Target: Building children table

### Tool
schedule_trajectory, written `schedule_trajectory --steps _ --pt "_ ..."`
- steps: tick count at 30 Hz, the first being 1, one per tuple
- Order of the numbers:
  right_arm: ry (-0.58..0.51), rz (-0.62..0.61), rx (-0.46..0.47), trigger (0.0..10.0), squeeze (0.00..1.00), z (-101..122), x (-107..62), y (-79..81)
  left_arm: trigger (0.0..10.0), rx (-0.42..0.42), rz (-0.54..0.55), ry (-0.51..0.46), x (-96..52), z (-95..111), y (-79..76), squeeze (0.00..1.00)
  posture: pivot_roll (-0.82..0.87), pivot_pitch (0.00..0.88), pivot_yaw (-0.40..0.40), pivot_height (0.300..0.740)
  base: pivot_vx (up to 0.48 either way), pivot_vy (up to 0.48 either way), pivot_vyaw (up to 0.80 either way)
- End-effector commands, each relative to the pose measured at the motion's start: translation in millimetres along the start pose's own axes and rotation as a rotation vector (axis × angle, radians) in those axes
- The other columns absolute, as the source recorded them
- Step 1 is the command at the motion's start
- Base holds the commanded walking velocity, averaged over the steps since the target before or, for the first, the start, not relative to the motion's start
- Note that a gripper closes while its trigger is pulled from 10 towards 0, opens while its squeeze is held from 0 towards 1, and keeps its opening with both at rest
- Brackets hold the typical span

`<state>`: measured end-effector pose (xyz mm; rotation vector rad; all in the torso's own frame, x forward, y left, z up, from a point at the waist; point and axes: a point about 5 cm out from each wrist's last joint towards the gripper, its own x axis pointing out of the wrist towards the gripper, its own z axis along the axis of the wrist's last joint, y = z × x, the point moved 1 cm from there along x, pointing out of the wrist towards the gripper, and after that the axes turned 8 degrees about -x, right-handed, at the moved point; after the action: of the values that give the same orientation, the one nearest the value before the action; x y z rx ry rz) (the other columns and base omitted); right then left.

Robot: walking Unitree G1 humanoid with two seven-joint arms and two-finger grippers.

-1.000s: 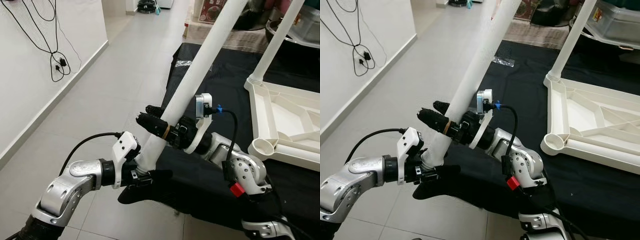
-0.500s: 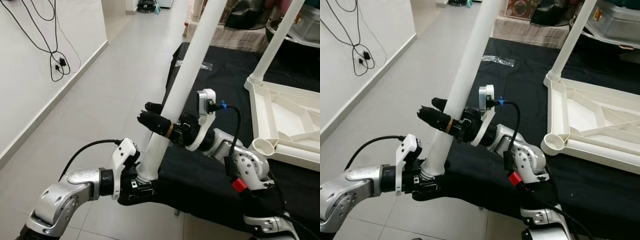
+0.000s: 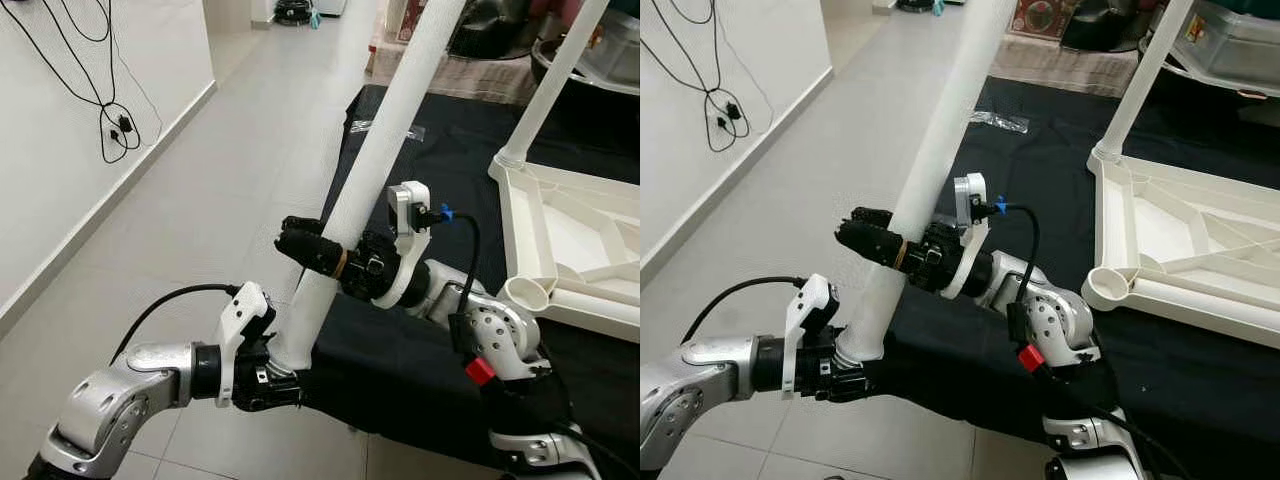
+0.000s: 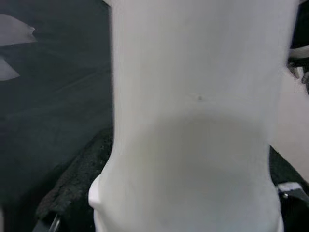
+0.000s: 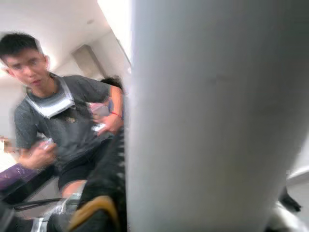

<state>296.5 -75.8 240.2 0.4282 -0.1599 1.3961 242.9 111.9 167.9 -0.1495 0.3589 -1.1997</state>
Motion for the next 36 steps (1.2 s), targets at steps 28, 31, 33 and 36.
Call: schedule_trajectory --steps 28,31,33,36 --pt "-0.080 -0.202 -0.100 0.0 0.00 24.8 -14.7 -24.2 10.0 0.044 0.135 0.017 -4.0 -12.1 1.1 0.00 0.09 0.093 -0.045 0.740 0.000 0.000 0.00" --pt "-0.070 -0.227 -0.129 0.0 0.00 26.8 -19.2 -27.1 10.0 0.091 0.243 -0.003 -8.4 -10.1 11.1 0.00 0.09 0.081 -0.046 0.740 0.000 0.000 0.00" --pt "-0.051 -0.270 -0.165 0.0 0.00 28.7 -24.1 -31.8 10.0 0.154 0.364 -0.032 -14.7 -8.0 22.4 0.00 0.09 0.079 -0.045 0.740 0.000 0.000 0.00" --pt "-0.030 -0.315 -0.206 0.0 0.00 30.9 -29.2 -37.5 10.0 0.195 0.477 -0.058 -21.3 -7.5 32.6 0.00 0.09 0.078 -0.045 0.740 0.000 0.000 0.00"
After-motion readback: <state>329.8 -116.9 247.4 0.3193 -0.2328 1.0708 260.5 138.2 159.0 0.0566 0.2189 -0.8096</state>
